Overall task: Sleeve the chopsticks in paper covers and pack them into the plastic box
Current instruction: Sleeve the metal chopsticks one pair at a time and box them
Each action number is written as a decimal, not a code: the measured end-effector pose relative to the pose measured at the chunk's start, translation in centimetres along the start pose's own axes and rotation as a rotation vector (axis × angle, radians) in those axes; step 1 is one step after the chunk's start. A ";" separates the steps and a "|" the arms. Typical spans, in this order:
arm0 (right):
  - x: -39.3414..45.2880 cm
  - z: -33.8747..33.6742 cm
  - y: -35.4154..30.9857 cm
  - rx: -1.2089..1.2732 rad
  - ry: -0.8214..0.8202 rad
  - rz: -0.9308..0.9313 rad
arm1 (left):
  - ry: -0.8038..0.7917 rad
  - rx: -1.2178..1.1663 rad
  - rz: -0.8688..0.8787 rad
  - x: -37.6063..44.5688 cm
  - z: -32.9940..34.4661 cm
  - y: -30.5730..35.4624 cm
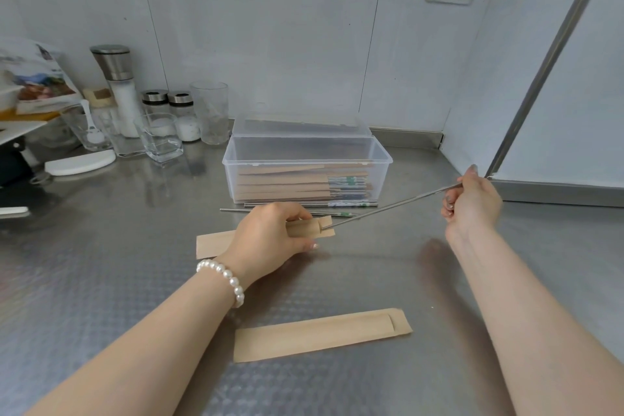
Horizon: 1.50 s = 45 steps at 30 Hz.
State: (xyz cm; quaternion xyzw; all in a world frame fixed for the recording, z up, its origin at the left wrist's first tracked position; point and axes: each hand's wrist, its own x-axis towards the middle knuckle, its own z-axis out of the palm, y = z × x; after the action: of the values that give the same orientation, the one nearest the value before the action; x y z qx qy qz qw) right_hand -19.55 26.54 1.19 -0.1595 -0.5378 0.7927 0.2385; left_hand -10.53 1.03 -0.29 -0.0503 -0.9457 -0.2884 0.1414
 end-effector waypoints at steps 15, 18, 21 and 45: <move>-2.7 0.6 0.3 -0.418 -0.805 0.344 | 0.006 -0.066 -0.016 0.0 -0.1 0.2; -3.2 0.8 0.5 -0.457 -0.878 0.364 | 0.004 -0.080 -0.004 -0.1 -0.1 0.3; -3.7 1.1 0.9 -0.504 -0.925 0.352 | -0.011 -0.071 0.009 -0.1 -0.1 0.4; -2.5 3.2 4.4 -1.057 -0.791 -0.463 | -0.109 -0.039 0.037 -0.2 -0.1 0.3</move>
State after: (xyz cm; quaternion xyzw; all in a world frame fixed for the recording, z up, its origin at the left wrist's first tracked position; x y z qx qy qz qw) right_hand -19.98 21.27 -1.73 0.1652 -0.9180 0.3520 0.0780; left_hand -10.24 1.26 -0.12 -0.0861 -0.9451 -0.3011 0.0937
